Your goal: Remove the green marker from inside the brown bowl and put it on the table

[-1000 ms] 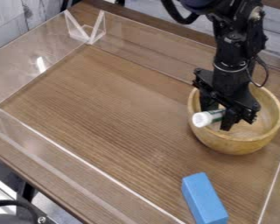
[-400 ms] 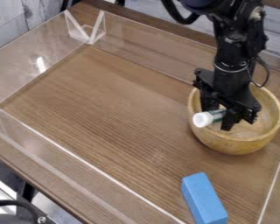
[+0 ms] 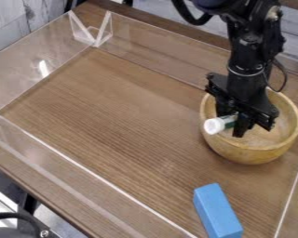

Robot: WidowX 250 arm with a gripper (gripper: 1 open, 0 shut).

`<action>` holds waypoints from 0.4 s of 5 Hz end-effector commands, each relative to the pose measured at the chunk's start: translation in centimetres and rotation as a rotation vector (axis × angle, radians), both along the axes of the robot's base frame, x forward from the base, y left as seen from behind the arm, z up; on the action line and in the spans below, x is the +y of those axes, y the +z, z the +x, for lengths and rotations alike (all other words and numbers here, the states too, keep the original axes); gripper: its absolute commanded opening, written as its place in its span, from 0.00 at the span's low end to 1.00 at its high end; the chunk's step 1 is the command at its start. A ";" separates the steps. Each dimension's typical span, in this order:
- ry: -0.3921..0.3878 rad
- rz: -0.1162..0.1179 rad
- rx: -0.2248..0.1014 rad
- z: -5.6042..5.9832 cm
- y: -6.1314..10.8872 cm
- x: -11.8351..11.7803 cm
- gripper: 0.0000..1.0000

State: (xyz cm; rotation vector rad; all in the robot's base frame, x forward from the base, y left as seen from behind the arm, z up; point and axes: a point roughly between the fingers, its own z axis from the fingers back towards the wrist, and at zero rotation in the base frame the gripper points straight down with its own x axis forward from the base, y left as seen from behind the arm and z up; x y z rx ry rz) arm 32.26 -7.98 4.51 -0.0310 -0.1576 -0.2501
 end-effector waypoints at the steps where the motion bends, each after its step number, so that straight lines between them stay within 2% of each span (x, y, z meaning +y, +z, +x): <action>1: 0.004 -0.023 -0.098 1.2 3.0 -0.2 1.00; 2: 0.009 -0.026 -0.097 1.1 3.3 -0.1 0.00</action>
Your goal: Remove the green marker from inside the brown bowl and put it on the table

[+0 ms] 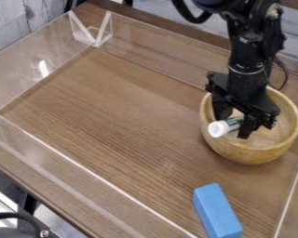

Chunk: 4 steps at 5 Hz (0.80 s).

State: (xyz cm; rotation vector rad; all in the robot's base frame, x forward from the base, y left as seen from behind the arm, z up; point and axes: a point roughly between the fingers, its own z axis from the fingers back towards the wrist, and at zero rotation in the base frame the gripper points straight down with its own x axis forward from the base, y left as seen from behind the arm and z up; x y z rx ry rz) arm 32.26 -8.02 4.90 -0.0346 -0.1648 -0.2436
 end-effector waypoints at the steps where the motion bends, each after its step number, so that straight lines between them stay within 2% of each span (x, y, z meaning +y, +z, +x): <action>1: 0.004 -0.020 -0.091 1.1 3.0 -0.1 0.00; 2: 0.005 -0.016 -0.083 0.7 3.7 0.2 0.00; 4: 0.059 0.016 -0.111 -0.8 8.2 1.4 0.00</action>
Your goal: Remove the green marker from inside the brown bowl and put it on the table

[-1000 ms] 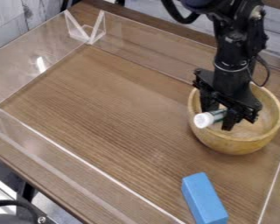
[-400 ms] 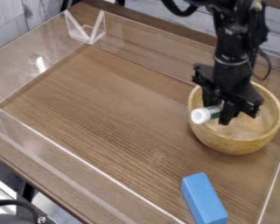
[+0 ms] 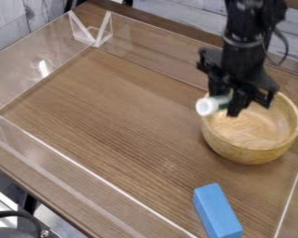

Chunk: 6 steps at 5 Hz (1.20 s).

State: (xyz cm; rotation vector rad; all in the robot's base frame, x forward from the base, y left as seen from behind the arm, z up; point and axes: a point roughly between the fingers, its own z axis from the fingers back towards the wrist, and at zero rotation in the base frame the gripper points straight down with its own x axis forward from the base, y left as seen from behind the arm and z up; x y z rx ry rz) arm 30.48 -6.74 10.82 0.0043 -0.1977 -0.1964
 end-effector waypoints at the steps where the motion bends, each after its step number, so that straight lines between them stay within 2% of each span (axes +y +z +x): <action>1: 0.048 0.001 -0.088 -0.3 4.0 0.9 0.00; 2: 0.099 0.014 -0.097 -1.8 5.5 1.6 0.00; 4: 0.184 0.024 -0.107 -5.6 5.1 2.8 0.00; 5: 0.191 0.021 -0.116 -7.2 4.6 3.1 0.00; 6: 0.184 0.020 -0.120 -8.4 4.5 3.2 0.00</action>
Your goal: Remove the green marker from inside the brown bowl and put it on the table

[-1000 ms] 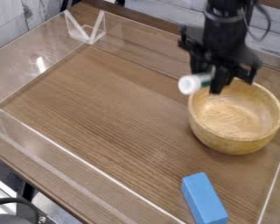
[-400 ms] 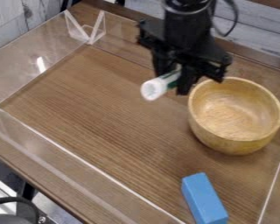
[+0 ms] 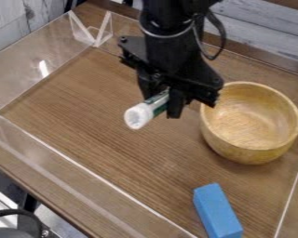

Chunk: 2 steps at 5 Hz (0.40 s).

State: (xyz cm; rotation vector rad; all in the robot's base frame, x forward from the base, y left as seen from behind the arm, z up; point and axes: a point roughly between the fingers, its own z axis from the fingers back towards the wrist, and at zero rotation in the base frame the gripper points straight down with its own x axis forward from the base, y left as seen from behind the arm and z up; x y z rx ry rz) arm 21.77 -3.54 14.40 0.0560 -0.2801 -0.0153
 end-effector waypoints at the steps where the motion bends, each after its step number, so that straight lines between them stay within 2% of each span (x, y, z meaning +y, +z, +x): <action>1: 0.001 -0.004 -0.035 -0.4 0.7 -0.1 0.00; 2: 0.006 -0.013 -0.035 -0.9 0.5 -0.3 0.00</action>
